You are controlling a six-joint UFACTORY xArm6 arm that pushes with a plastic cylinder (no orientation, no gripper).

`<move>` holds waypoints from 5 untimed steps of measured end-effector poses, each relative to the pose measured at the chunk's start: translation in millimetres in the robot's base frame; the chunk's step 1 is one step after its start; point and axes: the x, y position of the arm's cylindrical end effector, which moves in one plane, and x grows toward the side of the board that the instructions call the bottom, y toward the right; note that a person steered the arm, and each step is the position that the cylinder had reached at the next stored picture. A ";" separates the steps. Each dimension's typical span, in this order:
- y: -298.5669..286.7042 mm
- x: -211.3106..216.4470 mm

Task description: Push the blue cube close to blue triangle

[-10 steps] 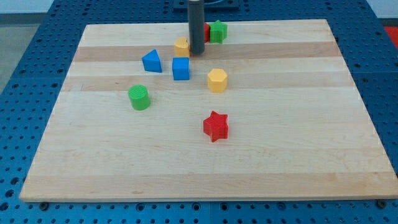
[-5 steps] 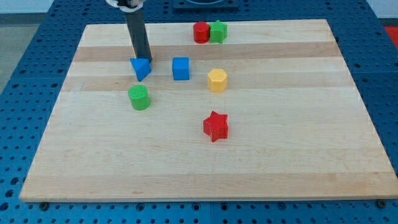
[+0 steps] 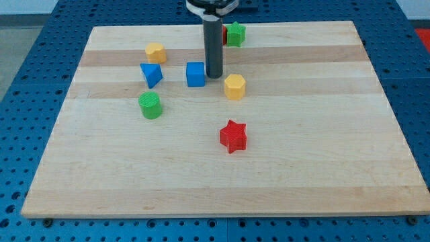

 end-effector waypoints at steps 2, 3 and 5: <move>-59.5 0.4; -67.1 0.4; 47.6 0.4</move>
